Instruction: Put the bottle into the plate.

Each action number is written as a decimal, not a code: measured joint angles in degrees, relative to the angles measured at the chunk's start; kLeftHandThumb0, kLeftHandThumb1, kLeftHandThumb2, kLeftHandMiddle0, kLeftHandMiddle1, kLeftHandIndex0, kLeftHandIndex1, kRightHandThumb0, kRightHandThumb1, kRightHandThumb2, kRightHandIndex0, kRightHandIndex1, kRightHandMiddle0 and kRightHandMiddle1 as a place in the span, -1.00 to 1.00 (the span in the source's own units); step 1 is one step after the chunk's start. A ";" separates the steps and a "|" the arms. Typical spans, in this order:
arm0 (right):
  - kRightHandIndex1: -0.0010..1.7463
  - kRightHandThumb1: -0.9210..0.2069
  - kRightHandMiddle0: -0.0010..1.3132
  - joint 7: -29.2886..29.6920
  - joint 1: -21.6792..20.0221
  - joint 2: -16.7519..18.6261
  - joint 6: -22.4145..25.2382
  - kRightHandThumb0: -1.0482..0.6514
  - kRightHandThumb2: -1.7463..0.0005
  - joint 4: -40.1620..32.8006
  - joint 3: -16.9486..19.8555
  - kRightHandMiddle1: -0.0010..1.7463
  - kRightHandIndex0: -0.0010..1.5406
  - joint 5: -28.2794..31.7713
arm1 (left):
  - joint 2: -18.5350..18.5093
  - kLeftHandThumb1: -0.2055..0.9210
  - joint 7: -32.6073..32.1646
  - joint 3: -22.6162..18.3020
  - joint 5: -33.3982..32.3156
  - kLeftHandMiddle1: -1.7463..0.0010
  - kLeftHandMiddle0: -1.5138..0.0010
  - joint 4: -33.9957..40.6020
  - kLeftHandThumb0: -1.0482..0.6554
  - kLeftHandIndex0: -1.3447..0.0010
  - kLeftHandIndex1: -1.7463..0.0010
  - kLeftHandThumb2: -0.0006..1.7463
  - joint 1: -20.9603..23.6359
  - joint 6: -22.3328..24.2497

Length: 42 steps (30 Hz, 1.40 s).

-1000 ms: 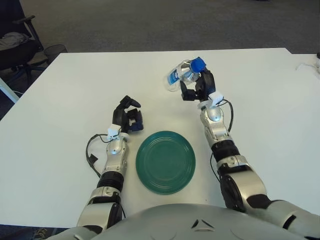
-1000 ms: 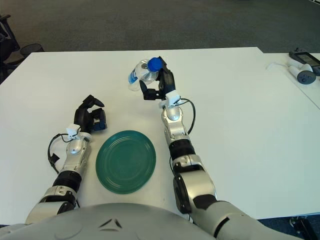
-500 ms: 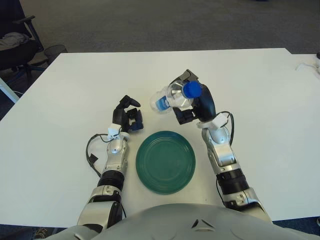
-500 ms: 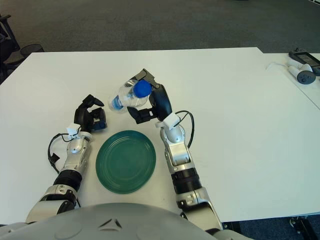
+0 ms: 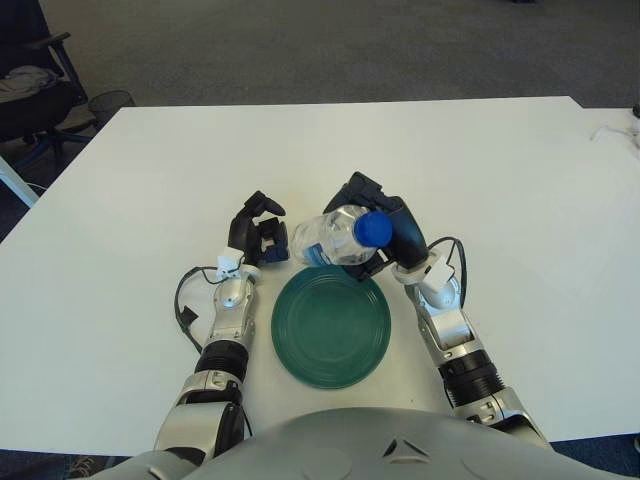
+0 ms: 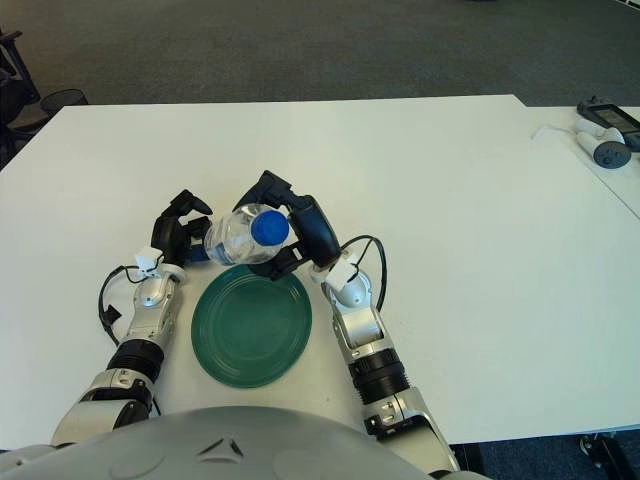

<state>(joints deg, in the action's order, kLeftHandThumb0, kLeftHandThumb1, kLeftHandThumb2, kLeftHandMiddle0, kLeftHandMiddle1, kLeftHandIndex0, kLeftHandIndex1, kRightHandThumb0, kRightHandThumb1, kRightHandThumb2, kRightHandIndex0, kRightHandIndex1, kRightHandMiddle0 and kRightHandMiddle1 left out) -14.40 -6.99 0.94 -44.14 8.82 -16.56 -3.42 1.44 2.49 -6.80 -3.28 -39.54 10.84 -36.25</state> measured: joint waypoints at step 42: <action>1.00 -0.38 0.35 -4.45 -0.03 -6.07 6.48 -0.06 -0.09 1.92 -2.11 1.00 0.59 -2.17 | 0.00 -0.34 0.34 -0.10 0.03 -1.00 -0.67 -2.12 -0.40 -0.09 -1.00 0.71 1.52 -0.76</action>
<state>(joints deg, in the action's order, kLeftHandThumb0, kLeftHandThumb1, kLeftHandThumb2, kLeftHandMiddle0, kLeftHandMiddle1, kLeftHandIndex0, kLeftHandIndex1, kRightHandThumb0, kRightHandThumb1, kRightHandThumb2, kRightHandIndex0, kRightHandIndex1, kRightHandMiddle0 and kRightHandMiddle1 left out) -18.85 -7.02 -5.14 -37.66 10.74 -18.67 -5.58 1.44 2.83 -6.90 -3.26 -41.66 12.36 -37.01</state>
